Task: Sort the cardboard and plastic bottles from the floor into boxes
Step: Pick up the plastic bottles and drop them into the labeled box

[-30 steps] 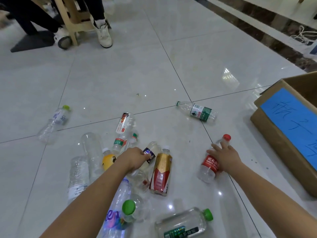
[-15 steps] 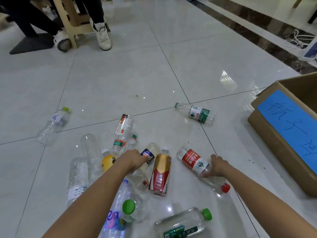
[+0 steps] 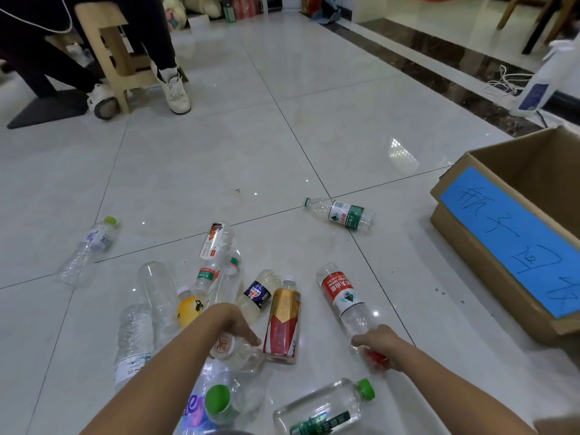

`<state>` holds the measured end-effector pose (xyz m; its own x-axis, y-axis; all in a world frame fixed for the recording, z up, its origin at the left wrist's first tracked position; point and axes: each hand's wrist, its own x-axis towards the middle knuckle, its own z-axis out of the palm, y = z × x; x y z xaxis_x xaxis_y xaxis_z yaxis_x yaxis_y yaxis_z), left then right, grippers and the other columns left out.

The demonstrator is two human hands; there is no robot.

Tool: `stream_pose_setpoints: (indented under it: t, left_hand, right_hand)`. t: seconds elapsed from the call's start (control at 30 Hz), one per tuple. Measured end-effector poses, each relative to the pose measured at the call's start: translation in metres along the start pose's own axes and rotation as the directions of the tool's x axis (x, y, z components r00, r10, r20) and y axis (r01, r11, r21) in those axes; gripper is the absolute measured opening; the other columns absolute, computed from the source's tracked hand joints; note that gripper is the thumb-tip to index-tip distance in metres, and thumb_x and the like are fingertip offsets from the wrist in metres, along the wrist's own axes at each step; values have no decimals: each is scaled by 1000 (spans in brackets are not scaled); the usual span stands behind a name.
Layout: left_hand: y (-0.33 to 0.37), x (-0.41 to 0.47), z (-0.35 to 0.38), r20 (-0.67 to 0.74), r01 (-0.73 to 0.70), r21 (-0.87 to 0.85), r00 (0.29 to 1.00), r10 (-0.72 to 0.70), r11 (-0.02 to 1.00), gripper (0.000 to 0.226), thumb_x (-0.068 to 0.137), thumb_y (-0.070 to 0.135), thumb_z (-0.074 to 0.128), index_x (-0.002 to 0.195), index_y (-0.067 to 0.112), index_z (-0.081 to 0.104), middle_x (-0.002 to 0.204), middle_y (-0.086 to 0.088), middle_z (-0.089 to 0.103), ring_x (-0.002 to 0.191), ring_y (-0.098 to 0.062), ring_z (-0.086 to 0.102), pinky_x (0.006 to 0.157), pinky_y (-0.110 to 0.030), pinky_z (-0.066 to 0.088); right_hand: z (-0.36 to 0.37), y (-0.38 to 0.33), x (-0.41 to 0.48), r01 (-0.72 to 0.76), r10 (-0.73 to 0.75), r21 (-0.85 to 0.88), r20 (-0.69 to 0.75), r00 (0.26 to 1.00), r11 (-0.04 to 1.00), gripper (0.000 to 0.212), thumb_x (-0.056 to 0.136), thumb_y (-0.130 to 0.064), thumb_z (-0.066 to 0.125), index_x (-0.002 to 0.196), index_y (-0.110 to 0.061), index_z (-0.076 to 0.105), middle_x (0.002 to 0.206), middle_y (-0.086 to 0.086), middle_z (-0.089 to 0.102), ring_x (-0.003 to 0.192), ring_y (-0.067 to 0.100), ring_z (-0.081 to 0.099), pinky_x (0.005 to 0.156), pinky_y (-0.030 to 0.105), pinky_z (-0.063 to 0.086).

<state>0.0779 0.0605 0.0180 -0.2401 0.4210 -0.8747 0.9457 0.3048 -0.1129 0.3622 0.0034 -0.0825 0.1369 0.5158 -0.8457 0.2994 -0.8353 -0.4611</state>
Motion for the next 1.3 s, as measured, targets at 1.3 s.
stream_pose_setpoints:
  t: [1.3]
  left_hand:
    - [450, -216, 1, -355, -775, -608, 462, 813, 174, 70, 85, -1, 66, 146, 17, 36, 147, -4, 40, 124, -20, 48, 95, -28, 43]
  right_hand:
    - [-318, -50, -113, 454, 154, 884, -467, 871, 113, 14, 89, -24, 64, 92, -19, 52, 72, 4, 48, 59, 10, 47, 53, 13, 42]
